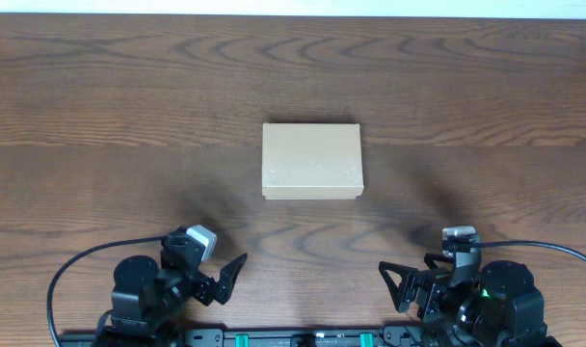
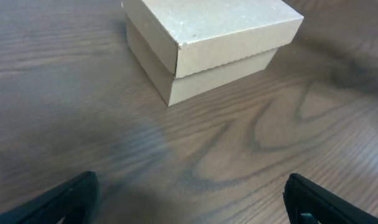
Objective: Pack container
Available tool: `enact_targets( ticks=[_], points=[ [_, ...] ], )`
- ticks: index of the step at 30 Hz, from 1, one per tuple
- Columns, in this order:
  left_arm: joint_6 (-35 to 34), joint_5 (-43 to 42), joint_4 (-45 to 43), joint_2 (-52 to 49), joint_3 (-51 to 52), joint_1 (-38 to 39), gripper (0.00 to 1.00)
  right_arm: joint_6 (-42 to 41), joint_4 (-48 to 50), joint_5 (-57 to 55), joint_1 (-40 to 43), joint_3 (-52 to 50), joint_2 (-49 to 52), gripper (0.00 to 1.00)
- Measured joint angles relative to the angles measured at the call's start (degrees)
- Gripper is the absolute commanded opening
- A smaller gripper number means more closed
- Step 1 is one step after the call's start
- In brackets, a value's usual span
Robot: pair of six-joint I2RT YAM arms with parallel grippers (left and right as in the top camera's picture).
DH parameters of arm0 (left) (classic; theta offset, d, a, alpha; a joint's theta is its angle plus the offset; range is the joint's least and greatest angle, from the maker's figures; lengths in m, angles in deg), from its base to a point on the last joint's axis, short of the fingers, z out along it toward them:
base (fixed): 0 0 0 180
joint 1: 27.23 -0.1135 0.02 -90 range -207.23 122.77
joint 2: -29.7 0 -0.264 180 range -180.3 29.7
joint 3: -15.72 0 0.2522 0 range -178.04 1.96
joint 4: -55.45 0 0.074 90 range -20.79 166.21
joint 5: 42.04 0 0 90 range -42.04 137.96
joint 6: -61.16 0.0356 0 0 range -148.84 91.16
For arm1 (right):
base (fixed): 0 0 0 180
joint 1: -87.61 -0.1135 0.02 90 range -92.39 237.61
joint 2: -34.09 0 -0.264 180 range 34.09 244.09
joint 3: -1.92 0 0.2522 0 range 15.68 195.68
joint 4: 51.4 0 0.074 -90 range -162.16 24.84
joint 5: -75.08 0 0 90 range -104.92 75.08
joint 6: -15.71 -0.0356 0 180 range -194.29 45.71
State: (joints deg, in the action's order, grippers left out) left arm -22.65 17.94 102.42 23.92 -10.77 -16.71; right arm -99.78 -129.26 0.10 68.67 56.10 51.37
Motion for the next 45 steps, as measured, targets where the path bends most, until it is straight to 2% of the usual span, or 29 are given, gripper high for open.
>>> enact_targets(
  ticks=[7, 37, 40, 45],
  points=[
    [-2.16, -0.02, -3.23, 5.05, 3.37, -0.02, 0.95, 0.02, 0.0, 0.0, 0.0, -0.02, 0.0, 0.99],
    [-3.02, 0.46, -3.28, 5.09, 3.39, -0.02, 0.95, 0.52, 0.2, -2.16, -0.13, -0.02, -0.55, 0.99],
    [-3.02, 0.46, -3.3, 5.09, 3.39, -0.02, 0.95, 2.86, 4.13, -4.9, -2.99, -1.14, -3.3, 0.99],
    [-3.04, 0.63, -3.3, 5.09, 3.39, -0.02, 0.95, 11.3, 14.64, -7.13, -7.21, -7.39, -8.83, 0.99]
  ],
)
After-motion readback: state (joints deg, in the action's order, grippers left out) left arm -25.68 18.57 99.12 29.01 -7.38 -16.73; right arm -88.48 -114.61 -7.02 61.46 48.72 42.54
